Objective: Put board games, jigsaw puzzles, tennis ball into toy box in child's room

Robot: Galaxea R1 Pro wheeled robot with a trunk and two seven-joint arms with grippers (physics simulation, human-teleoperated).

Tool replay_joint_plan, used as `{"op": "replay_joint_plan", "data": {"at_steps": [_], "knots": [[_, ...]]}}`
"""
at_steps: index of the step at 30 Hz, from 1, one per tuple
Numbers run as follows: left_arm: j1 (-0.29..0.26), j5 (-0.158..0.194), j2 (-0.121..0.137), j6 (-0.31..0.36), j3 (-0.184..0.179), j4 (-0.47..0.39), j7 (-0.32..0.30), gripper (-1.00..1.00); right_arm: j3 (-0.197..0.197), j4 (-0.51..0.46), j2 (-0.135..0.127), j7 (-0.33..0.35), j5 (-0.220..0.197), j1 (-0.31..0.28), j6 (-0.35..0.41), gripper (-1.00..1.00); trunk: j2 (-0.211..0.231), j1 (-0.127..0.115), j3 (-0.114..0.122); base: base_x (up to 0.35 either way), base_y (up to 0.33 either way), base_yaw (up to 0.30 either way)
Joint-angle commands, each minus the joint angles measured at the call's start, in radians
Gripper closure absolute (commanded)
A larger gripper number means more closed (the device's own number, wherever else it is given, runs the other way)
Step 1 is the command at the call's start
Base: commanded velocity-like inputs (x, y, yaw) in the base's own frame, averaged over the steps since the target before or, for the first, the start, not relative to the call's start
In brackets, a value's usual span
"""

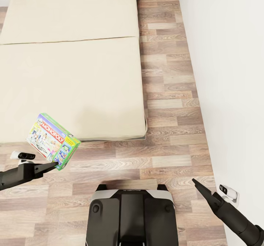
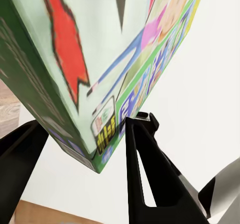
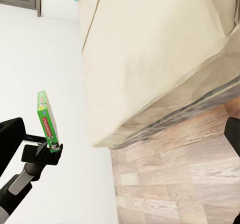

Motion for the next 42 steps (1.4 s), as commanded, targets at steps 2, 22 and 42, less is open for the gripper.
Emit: {"op": "replay_joint_plan", "data": {"at_steps": [2, 22, 42], "knots": [[0.000, -0.001, 0.000, 0.010, 0.000, 0.000, -0.004, 1.00, 0.000, -0.001, 0.000, -0.001, -0.006, 0.000, 0.008, -1.00, 0.013, -0.007, 0.009, 0.000, 0.000, 0.000], [0.001, -0.004, 0.025, 0.008, -0.002, 0.000, -0.004, 1.00, 0.001, -0.002, 0.000, -0.002, -0.005, 0.000, 0.005, -1.00, 0.139, -0.076, 0.099, 0.000, 0.000, 0.000], [0.001, -0.004, 0.025, 0.008, -0.001, 0.000, -0.004, 1.00, -0.001, -0.003, 0.000, 0.001, -0.005, 0.000, 0.005, -1.00, 0.139, -0.076, 0.132, 0.000, 0.000, 0.000]]}}
